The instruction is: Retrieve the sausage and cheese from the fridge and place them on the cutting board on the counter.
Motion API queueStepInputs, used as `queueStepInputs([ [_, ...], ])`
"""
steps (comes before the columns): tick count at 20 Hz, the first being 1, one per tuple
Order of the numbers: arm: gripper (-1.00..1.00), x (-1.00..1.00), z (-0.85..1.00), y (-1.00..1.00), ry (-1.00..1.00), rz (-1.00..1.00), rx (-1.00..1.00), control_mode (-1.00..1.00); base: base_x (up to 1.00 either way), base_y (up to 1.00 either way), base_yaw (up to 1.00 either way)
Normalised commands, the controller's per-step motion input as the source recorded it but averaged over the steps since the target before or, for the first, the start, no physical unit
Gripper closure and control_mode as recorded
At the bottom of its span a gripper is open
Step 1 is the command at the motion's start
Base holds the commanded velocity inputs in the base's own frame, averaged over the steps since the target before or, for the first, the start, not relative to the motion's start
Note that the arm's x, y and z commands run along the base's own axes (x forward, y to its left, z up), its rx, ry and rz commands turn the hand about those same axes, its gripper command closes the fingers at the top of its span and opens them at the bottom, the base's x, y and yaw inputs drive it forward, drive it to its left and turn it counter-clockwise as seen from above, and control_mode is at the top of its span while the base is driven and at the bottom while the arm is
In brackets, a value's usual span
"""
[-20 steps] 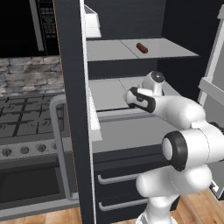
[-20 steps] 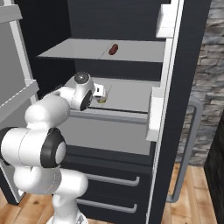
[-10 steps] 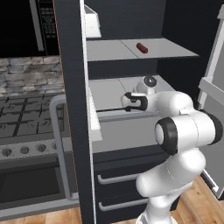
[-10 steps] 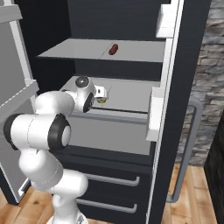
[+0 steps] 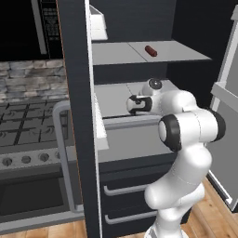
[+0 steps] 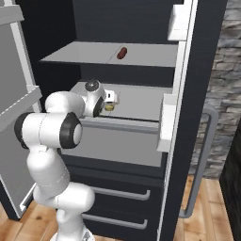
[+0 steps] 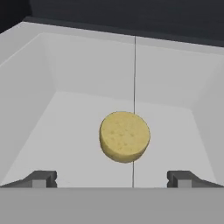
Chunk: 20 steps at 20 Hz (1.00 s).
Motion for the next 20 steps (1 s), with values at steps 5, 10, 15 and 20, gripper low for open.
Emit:
queueStepInputs([
  [5,-1.0,0.32,-0.11,0.0,0.09,0.0,0.0,-1.0,0.0,0.0,0.0],
  [10,-1.0,0.34,-0.12,-0.04,0.07,0.0,0.0,-1.0,0.0,0.0,0.0],
  [15,-1.0,0.3,-0.15,-0.08,0.08,0.0,0.0,-1.0,0.0,0.0,0.0],
  [20,-1.0,0.13,-0.17,-0.05,0.05,0.0,0.0,-1.0,0.0,0.0,0.0],
])
